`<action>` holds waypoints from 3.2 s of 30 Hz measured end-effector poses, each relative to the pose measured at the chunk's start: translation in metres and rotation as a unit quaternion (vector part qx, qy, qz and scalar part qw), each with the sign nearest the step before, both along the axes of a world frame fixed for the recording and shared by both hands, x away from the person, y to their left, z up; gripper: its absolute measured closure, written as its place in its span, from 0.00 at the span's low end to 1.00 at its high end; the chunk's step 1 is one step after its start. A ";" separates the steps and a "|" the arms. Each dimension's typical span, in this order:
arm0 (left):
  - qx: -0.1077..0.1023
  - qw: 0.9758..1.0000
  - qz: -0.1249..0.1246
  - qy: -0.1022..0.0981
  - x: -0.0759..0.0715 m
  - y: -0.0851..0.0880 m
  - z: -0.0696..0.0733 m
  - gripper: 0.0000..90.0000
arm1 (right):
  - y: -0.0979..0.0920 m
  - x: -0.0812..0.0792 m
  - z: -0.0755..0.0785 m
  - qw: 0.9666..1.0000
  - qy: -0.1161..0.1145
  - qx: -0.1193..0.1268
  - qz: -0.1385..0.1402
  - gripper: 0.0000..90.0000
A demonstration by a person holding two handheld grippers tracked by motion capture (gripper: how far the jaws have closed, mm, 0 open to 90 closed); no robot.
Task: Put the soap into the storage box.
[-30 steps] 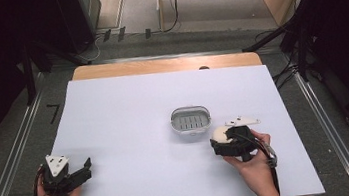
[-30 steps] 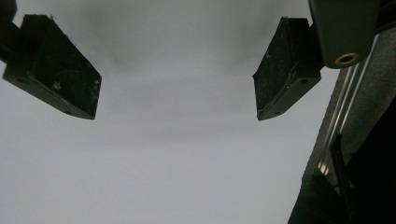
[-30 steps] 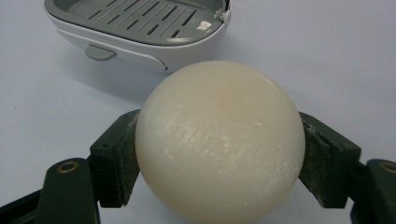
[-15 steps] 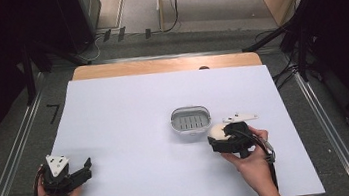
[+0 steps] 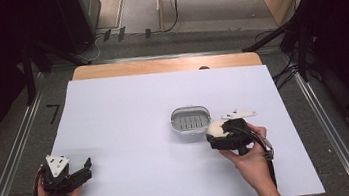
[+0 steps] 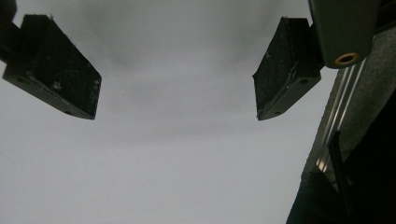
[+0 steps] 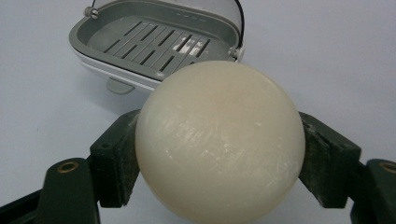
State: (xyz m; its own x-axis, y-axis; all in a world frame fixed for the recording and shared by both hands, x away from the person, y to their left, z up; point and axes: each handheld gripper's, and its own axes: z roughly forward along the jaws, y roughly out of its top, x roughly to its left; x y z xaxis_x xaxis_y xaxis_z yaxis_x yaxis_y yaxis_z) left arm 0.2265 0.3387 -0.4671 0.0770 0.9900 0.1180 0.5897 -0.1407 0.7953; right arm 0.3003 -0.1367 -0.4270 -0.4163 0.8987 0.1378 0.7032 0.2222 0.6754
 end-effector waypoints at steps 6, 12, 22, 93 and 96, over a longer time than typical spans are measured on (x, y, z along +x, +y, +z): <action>-0.003 1.000 0.000 -0.001 0.000 0.000 0.000 0.18 | 0.005 0.003 0.005 1.000 -0.003 0.001 0.006 0.28; -0.003 1.000 0.000 0.000 0.000 0.001 0.000 0.18 | 0.009 0.007 0.010 1.000 -0.005 0.001 0.008 0.28; -0.003 1.000 -0.001 -0.001 0.000 0.001 0.000 0.18 | 0.015 0.010 0.018 1.000 -0.013 0.006 0.012 0.28; -0.004 1.000 -0.001 0.002 0.001 0.001 0.000 0.18 | 0.067 0.066 0.001 0.999 0.030 -0.005 0.014 0.28; -0.004 1.000 -0.001 0.002 0.001 0.001 0.000 0.18 | 0.068 0.066 0.000 0.999 0.031 -0.007 0.013 0.28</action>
State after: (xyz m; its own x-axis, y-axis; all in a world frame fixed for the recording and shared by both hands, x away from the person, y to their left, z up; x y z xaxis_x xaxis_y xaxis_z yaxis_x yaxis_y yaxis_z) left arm 0.2276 0.3395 -0.4674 0.0788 0.9909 0.1096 0.5933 -0.1349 0.7936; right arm 0.3667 -0.0692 -0.4270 -0.4313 0.8894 0.1517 0.7378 0.2509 0.6267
